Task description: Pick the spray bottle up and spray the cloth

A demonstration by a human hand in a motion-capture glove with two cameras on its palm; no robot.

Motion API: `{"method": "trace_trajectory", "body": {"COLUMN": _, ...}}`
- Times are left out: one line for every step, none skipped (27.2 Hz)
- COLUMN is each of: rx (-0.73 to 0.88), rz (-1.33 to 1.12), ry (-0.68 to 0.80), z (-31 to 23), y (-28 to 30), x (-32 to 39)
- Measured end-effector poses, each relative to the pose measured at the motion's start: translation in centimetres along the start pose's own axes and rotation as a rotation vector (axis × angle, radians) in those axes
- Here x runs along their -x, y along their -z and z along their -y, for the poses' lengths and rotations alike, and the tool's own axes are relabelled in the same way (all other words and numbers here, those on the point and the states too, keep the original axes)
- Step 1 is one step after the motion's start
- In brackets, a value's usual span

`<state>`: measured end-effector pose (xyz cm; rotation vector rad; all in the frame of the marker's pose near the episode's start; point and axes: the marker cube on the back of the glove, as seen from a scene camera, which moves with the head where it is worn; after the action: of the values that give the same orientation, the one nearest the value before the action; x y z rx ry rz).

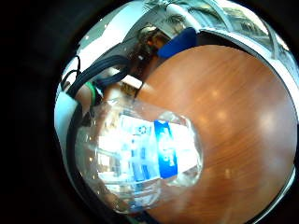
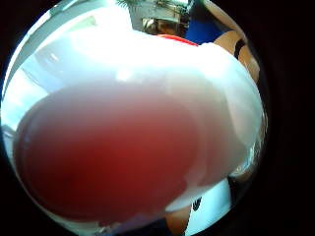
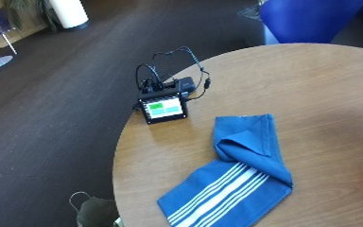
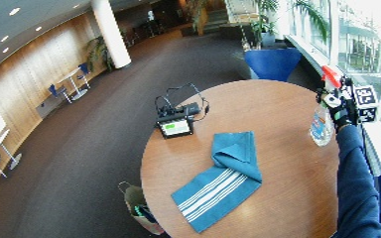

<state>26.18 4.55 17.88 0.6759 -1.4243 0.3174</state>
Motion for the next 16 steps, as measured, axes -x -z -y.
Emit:
{"method": "trace_trajectory", "body": {"rx": -0.034, "rz": 0.011, "ry": -0.007, "z": 0.0, "y": 0.4, "x": -0.1}}
{"method": "trace_trajectory", "body": {"rx": -0.068, "rz": 0.010, "ry": -0.013, "z": -0.2, "y": 0.8, "x": -0.2}}
{"method": "trace_trajectory", "body": {"rx": -0.097, "rz": -0.002, "ry": -0.018, "z": -0.5, "y": 1.2, "x": -0.3}}
{"method": "trace_trajectory", "body": {"rx": -0.119, "rz": -0.022, "ry": -0.020, "z": -0.9, "y": 1.5, "x": -0.2}}
{"method": "trace_trajectory", "body": {"rx": -0.132, "rz": -0.046, "ry": -0.018, "z": -1.3, "y": 1.7, "x": 0.1}}
{"method": "trace_trajectory", "body": {"rx": -0.134, "rz": -0.072, "ry": -0.009, "z": -1.8, "y": 1.8, "x": 0.5}}
{"method": "trace_trajectory", "body": {"rx": -0.125, "rz": -0.099, "ry": 0.005, "z": -2.3, "y": 1.7, "x": 1.1}}
{"method": "trace_trajectory", "body": {"rx": -0.104, "rz": -0.128, "ry": 0.027, "z": -2.7, "y": 1.5, "x": 1.9}}
{"method": "trace_trajectory", "body": {"rx": -0.074, "rz": -0.159, "ry": 0.053, "z": -3.1, "y": 1.2, "x": 2.7}}
{"method": "trace_trajectory", "body": {"rx": -0.036, "rz": -0.188, "ry": 0.084, "z": -3.4, "y": 0.9, "x": 3.6}}
{"method": "trace_trajectory", "body": {"rx": 0.009, "rz": -0.214, "ry": 0.119, "z": -3.7, "y": 0.6, "x": 4.6}}
{"method": "trace_trajectory", "body": {"rx": 0.061, "rz": -0.235, "ry": 0.157, "z": -3.9, "y": 0.2, "x": 5.6}}
{"method": "trace_trajectory", "body": {"rx": 0.118, "rz": -0.252, "ry": 0.199, "z": -4.2, "y": -0.1, "x": 6.7}}
{"method": "trace_trajectory", "body": {"rx": 0.179, "rz": -0.266, "ry": 0.242, "z": -4.4, "y": -0.6, "x": 7.8}}
{"method": "trace_trajectory", "body": {"rx": 0.243, "rz": -0.282, "ry": 0.286, "z": -4.7, "y": -1.0, "x": 8.8}}
{"method": "trace_trajectory", "body": {"rx": 0.308, "rz": -0.301, "ry": 0.327, "z": -5.1, "y": -1.5, "x": 9.9}}
